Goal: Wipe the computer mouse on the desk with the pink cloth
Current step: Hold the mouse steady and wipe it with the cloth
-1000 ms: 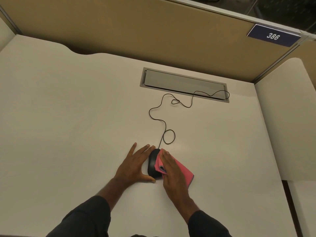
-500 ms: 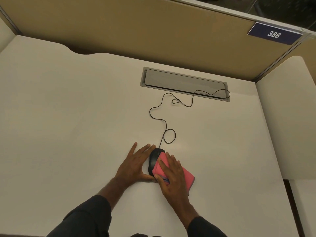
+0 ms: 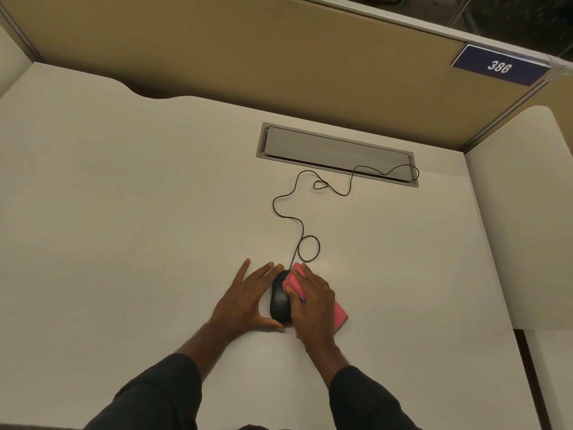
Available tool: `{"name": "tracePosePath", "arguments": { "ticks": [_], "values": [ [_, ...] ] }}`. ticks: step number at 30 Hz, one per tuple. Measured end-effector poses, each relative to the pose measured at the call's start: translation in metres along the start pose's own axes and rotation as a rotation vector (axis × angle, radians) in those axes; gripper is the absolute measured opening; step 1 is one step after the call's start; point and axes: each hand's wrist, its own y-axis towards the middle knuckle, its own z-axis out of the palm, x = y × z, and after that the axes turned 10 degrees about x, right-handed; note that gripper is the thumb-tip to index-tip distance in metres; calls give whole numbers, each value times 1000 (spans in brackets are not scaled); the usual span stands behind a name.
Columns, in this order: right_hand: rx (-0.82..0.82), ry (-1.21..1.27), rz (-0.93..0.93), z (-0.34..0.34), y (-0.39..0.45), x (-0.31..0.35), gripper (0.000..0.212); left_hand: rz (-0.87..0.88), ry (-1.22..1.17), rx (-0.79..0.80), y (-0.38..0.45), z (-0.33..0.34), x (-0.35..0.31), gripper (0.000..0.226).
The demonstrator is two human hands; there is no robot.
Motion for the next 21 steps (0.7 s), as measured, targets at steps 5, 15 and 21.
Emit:
{"name": "tracePosePath", "arguments": {
  "ticks": [5, 15, 21],
  "values": [
    [9, -56, -29, 5, -2, 1, 57, 4, -9, -15, 1, 2, 1, 121],
    [83, -227, -327, 8, -41, -29, 51, 10, -16, -21, 1, 1, 1, 126],
    [49, -96, -250, 5, -38, -25, 48, 14, -32, -31, 1, 2, 1, 125]
  ]
}}
